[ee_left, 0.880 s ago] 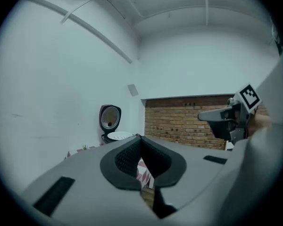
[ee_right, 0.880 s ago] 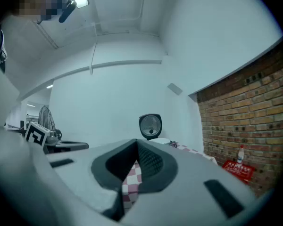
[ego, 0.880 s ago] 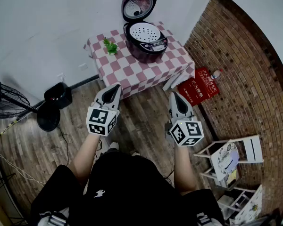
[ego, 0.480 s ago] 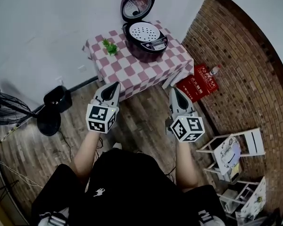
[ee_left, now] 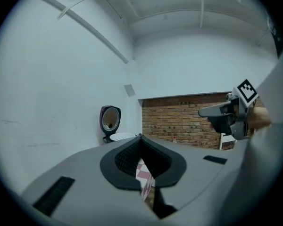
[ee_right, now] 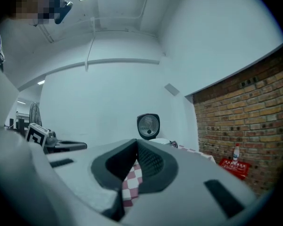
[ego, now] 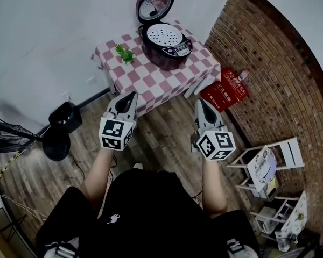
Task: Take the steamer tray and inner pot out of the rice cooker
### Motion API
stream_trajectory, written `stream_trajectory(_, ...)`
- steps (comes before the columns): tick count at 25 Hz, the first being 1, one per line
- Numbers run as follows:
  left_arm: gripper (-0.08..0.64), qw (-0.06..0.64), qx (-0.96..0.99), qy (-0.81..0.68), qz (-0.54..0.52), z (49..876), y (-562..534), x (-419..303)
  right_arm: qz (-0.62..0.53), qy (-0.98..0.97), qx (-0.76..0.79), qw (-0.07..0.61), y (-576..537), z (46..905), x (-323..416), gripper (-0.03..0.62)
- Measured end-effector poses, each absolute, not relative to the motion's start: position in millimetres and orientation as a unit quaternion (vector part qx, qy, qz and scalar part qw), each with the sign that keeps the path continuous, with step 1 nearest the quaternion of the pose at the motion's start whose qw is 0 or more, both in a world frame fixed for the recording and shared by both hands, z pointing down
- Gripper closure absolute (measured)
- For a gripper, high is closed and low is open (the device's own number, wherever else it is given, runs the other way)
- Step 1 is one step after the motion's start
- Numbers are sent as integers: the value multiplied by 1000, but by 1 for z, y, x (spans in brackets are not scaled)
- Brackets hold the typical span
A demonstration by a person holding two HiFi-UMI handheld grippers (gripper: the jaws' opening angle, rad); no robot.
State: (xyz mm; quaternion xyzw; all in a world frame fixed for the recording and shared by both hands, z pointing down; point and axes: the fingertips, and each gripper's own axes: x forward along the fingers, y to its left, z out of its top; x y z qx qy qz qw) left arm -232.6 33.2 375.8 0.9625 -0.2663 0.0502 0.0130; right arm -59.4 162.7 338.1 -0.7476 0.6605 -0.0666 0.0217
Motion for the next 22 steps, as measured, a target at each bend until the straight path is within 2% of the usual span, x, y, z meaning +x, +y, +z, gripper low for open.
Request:
stream_trajectory(12, 557, 47, 964, -254, 54, 397, 6, -258, -67, 645, -761, -3, 140, 342, -72, 591)
stream_trajectory(22, 558, 58, 965, -249, 63, 409, -9, -246, -83, 645, -760, -10, 120, 353, -66, 591)
